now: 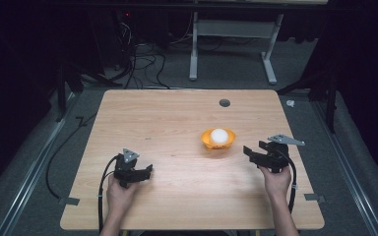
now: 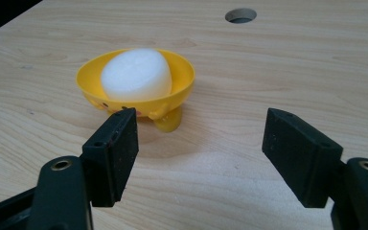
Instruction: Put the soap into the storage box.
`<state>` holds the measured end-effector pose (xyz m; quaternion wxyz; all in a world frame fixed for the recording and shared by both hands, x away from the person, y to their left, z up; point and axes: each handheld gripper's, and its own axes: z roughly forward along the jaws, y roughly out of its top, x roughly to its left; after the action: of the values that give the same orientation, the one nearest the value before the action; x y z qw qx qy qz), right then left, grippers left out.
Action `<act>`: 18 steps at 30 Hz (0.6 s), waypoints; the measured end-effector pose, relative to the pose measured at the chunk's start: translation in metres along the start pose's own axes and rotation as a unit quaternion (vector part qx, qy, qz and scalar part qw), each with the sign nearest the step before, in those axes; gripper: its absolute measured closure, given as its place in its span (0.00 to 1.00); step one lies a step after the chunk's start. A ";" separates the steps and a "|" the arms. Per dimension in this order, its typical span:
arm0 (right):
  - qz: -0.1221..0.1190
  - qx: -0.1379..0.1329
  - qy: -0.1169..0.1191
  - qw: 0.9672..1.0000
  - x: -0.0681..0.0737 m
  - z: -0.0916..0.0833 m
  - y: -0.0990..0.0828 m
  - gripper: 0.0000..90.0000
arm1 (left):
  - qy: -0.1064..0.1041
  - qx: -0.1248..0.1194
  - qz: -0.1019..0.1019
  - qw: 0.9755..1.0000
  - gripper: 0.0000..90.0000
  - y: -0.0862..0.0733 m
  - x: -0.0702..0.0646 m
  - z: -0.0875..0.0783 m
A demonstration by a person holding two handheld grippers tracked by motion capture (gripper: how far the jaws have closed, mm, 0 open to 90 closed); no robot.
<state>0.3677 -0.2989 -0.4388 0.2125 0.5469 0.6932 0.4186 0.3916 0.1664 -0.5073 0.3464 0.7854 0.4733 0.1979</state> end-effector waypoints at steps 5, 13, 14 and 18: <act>0.007 0.004 0.000 1.000 0.000 0.000 -0.006 0.32 | 0.000 0.000 0.000 1.000 0.22 0.000 0.000 0.000; 0.005 0.007 0.004 1.000 0.003 0.002 -0.013 0.32 | 0.000 0.000 0.000 1.000 0.22 0.000 0.000 0.000; 0.004 0.005 0.005 1.000 0.004 0.002 -0.014 0.32 | 0.000 0.000 0.000 1.000 0.22 0.000 0.000 0.000; 0.003 0.010 0.007 1.000 0.006 0.003 -0.017 0.32 | 0.000 0.000 0.000 1.000 0.22 0.000 0.000 0.000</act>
<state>0.3583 -0.2932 -0.4539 0.2010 0.5484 0.6973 0.4155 0.3916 0.1664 -0.5073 0.3464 0.7854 0.4732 0.1979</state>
